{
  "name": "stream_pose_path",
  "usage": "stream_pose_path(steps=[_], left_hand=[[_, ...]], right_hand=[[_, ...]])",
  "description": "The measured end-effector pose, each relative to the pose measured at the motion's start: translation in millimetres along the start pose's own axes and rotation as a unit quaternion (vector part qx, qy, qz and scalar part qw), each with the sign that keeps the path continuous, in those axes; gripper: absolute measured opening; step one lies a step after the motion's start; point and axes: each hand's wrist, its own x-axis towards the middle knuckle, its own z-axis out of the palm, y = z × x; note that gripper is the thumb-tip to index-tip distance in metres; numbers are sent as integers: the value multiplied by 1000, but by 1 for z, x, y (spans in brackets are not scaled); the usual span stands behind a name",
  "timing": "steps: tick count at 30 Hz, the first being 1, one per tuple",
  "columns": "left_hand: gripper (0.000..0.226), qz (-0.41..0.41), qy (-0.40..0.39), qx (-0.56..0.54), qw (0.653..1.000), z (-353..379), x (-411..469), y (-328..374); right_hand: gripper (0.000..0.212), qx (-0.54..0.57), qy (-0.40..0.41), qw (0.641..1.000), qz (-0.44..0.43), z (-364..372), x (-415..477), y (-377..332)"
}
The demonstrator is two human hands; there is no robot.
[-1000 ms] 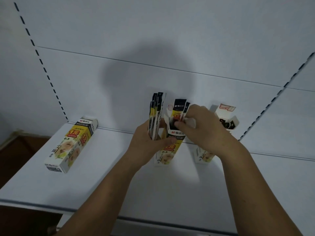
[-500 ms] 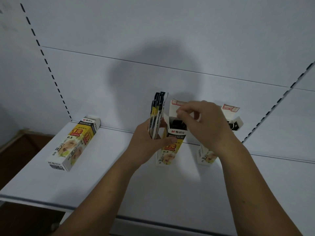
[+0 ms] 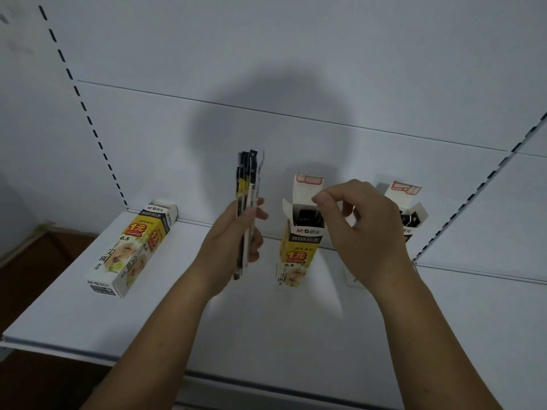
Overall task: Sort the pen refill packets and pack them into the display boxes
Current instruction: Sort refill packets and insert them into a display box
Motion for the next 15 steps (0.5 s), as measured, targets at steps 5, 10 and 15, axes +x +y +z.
stream_pose_path(steps=[5, 10, 15], left_hand=[[31, 32, -11, 7, 999, -23, -15, 8], [31, 61, -20, 89, 994, -37, -38, 21], [17, 72, 8, 141, 987, -50, -53, 30]], right_hand=[[18, 158, -83, 984, 27, 13, -24, -36], [14, 238, -200, 940, 140, 57, -42, -55], [16, 267, -189, 923, 203, 80, -45, -60]])
